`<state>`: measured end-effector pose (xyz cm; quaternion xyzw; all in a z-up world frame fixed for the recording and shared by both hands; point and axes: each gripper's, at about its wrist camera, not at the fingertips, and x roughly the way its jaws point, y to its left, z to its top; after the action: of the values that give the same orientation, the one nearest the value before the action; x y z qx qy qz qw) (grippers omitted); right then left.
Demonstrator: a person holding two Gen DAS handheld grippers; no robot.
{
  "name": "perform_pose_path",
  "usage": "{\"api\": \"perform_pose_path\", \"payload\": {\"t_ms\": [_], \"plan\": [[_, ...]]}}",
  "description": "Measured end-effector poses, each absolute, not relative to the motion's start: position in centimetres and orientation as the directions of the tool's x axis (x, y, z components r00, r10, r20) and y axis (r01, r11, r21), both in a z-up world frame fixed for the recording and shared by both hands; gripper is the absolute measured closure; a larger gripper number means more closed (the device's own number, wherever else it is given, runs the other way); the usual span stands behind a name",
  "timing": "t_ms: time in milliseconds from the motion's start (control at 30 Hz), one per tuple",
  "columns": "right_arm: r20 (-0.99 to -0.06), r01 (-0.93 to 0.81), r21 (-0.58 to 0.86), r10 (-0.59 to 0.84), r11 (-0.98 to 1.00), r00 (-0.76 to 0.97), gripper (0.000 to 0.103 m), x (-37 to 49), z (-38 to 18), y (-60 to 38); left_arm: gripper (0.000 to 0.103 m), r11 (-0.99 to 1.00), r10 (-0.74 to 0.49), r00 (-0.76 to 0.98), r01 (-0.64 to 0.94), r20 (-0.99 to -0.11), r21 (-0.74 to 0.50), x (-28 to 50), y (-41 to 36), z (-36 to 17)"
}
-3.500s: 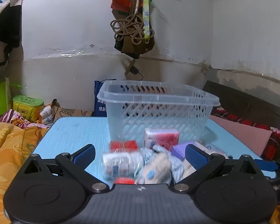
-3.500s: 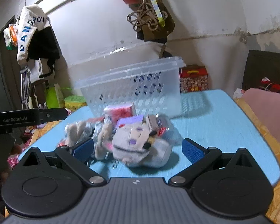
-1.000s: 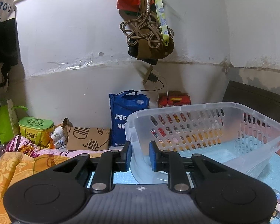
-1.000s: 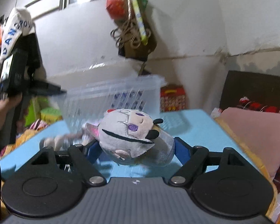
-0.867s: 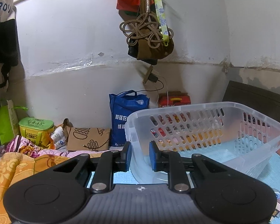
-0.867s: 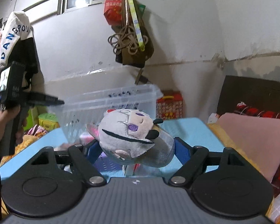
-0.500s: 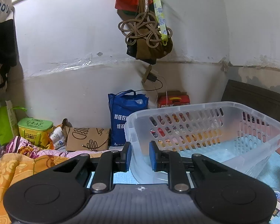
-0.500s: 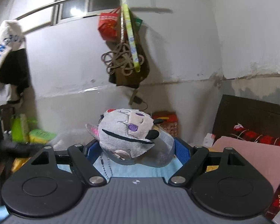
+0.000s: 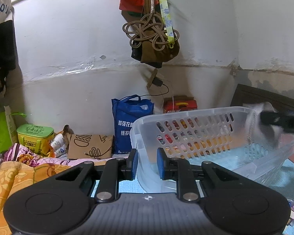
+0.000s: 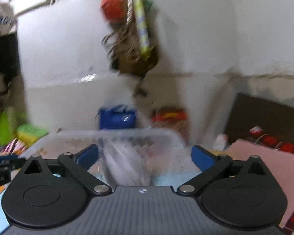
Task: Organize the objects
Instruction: 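Lift the cat plush into the basket and open the right tool, then grasp the clear plastic bottle with the right tool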
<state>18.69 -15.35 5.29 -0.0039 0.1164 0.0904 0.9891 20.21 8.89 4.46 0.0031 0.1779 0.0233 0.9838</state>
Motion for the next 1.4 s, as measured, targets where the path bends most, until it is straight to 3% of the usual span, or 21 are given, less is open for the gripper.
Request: {"api": "perform_pose_path", "payload": {"t_ms": [167,400,500,633,700,967,1167,1400], "plan": [[-0.2,-0.201,0.054,0.207,0.978,0.958,0.0,13.8,4.1,-19.2,0.077,0.999,0.041,0.936,-0.039,-0.35,0.013,20.1,8.9,4.4],[-0.39,-0.127,0.131,0.169,0.983,0.905,0.002,11.9,-2.7,-22.9,0.076,0.999,0.042,0.937,-0.04,-0.347,0.012,20.1,8.9,4.4],[-0.401,-0.128,0.125,0.168,0.984,0.9,0.005,11.0,-3.9,-22.9,0.076,0.999,0.042,0.937,-0.04,-0.347,0.012,20.1,8.8,4.4],[-0.393,-0.162,0.091,0.185,0.983,0.901,0.012,11.3,-3.7,-22.1,0.076,0.999,0.054,0.937,-0.05,-0.345,0.022,20.1,8.5,4.3],[-0.393,-0.173,0.076,0.189,0.982,0.9,0.022,11.5,-3.5,-22.3,0.076,0.998,0.059,0.937,-0.052,-0.345,0.027,20.0,8.3,4.4],[-0.409,-0.248,0.113,0.273,0.962,0.871,0.038,10.4,-3.8,-22.2,0.075,0.999,0.043,0.936,-0.039,-0.348,0.018,19.9,8.7,4.4],[-0.478,-0.28,0.1,0.293,0.955,0.828,0.038,11.4,-5.0,-21.5,0.075,0.999,0.045,0.938,-0.042,-0.344,0.017,20.0,8.6,4.3],[-0.486,-0.283,0.026,0.26,0.959,0.835,0.035,12.3,-5.5,-19.8,0.075,0.999,0.047,0.939,-0.042,-0.341,0.022,19.9,8.6,4.3]]}}
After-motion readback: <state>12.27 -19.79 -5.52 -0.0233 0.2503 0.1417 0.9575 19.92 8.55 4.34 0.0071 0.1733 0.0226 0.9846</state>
